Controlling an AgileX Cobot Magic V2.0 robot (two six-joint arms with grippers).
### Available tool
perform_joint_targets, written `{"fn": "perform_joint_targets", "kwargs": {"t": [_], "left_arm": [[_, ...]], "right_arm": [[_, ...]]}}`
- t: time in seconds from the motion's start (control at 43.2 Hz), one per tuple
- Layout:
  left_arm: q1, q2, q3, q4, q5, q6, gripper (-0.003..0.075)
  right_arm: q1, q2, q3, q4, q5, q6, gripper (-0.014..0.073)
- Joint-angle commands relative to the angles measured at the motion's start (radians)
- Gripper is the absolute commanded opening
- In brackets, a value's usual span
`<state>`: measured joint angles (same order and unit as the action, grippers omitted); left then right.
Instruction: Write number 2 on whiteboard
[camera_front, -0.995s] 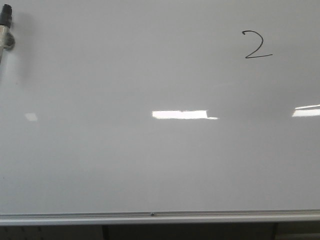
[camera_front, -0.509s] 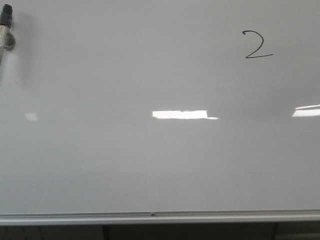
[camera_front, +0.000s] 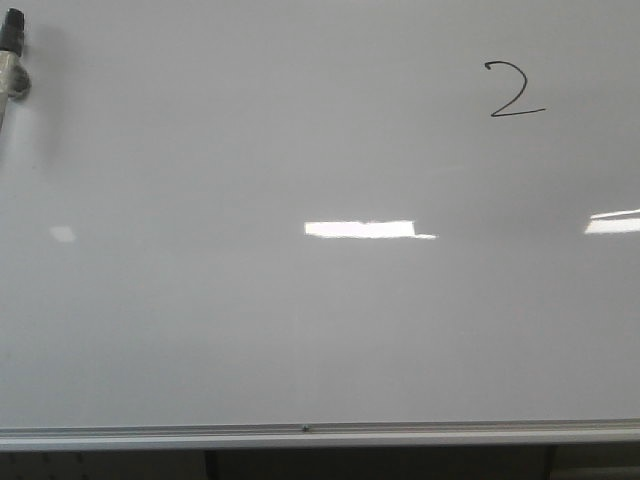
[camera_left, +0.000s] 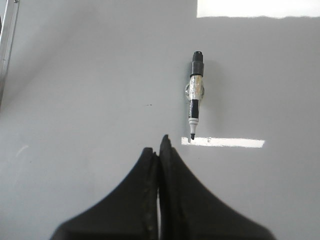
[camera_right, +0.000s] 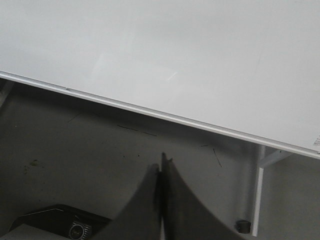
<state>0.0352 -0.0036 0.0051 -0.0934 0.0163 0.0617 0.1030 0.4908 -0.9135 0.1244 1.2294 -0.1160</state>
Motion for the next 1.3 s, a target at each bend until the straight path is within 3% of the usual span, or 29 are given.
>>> {"fn": "perform_joint_targets", "kwargs": {"t": [0.0, 0.093, 0.416, 1.272], "left_arm": [[-0.002, -0.026, 0.034, 0.002, -0.07, -0.007, -0.002], [-0.002, -0.026, 0.034, 0.075, -0.07, -0.097, -0.002], [-0.059, -0.026, 0.034, 0.073, -0.07, -0.097, -0.002], [-0.059, -0.026, 0.034, 0.072, -0.071, -0.097, -0.002]], "right_arm": [[-0.005, 0.006, -0.023, -0.003, -0.06, -0.001, -0.0068], [-0.005, 0.006, -0.023, -0.003, -0.06, -0.001, -0.0068], [-0.005, 0.006, -0.023, -0.003, -0.06, -0.001, -0.0068], [-0.005, 0.006, -0.023, -0.003, -0.06, -0.001, -0.0068]]}}
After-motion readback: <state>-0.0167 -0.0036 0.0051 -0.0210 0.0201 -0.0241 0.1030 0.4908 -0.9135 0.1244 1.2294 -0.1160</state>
